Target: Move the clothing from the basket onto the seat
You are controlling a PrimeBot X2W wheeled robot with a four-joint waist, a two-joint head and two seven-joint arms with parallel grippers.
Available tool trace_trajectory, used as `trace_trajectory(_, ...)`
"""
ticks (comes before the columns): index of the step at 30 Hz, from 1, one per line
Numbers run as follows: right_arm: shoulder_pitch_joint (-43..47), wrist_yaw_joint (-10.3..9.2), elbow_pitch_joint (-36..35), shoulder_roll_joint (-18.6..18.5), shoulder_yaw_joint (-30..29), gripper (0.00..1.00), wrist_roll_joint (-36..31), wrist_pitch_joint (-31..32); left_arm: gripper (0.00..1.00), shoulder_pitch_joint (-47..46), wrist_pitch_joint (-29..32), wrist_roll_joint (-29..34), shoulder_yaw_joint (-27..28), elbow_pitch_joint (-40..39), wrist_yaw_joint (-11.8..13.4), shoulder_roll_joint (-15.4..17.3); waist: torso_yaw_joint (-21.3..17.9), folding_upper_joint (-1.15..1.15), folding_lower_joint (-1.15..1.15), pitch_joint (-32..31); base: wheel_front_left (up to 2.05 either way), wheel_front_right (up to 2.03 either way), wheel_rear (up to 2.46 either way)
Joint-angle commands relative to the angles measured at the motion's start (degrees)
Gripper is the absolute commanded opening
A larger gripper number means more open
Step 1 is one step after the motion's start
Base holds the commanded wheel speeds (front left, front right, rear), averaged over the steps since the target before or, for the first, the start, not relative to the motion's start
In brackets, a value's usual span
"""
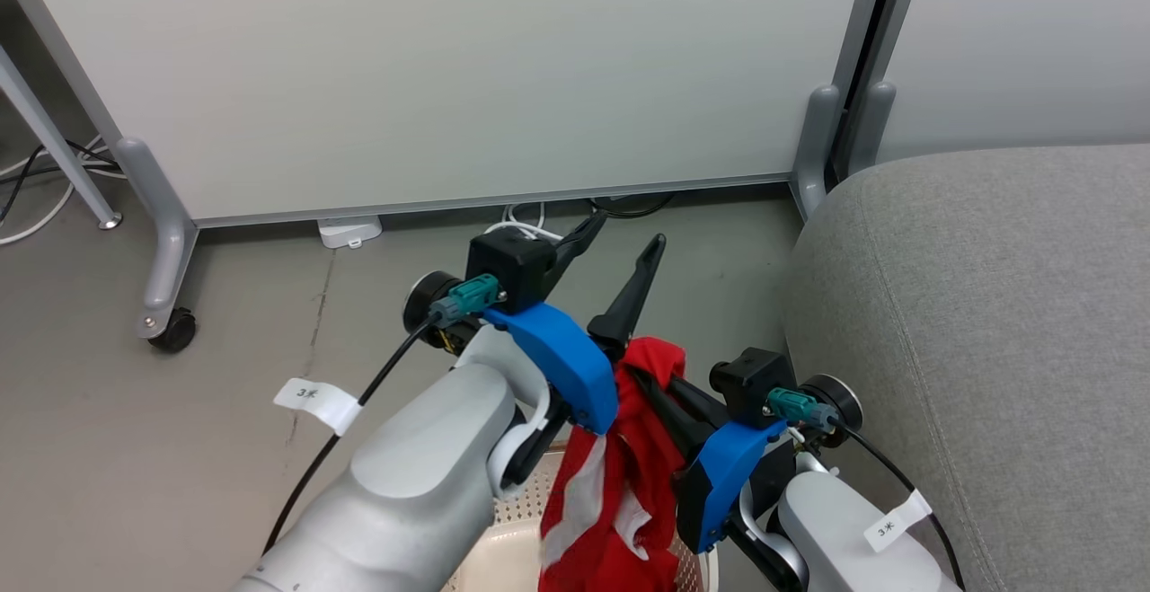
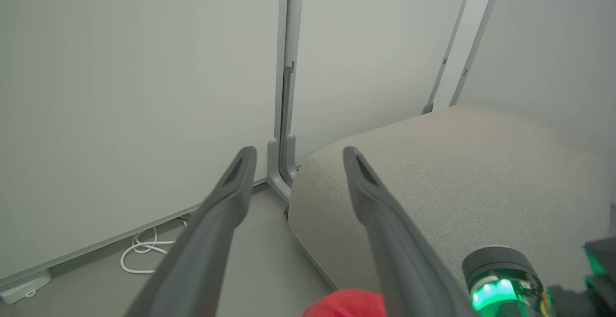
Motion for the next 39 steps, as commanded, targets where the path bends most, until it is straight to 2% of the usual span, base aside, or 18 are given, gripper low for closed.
trace_trajectory(1,0.17,0.02,-0.15,-0.15,-0.20,0.00,0.00,-0.16,1.00,0.68,-0.41,-0.19,0.61,-0.30,0.04,0.94,-0.04,0.00,0.00,0.05,0.00,0.00,0.00)
trace_trajectory(7,0.84,0.02,-1.27,-0.17,-0.98,0.00,-0.08,-0.48,1.00,4.36,-0.97,1.47,3.72,-4.34,0.81,5.06,-0.82,0.00,0.00,0.52,0.00,0.00,0.00)
trace_trajectory(13,0.98,0.02,-4.15,-0.17,-1.08,0.00,-0.57,-0.12,1.00,14.63,-1.01,5.21,12.99,-15.41,2.29,11.06,-4.09,0.00,0.00,1.76,0.00,0.00,0.00)
trace_trajectory(19,1.71,0.03,-8.61,-0.14,-2.19,0.00,-1.46,0.39,1.00,27.52,-0.98,10.85,23.09,-25.48,2.88,14.82,-9.46,0.00,0.00,3.04,0.00,0.00,0.00)
trace_trajectory(23,2.79,0.02,-12.36,-0.14,-3.60,0.00,-2.56,0.93,1.00,33.82,-0.98,13.44,29.33,-30.06,3.50,13.65,-13.14,0.00,0.00,3.94,0.00,0.00,0.00)
trace_trajectory(28,5.36,0.02,-18.00,-0.13,-5.64,0.00,-4.80,2.28,1.00,38.52,-0.98,17.15,34.46,-33.44,2.51,11.57,-17.87,0.00,0.00,4.95,0.00,0.00,0.00)
trace_trajectory(39,13.84,0.03,-30.12,-0.10,-12.42,0.00,-6.43,5.91,1.00,40.25,-0.98,22.11,37.56,-32.31,-0.38,9.77,-27.85,0.00,0.00,6.29,0.00,0.00,0.00)
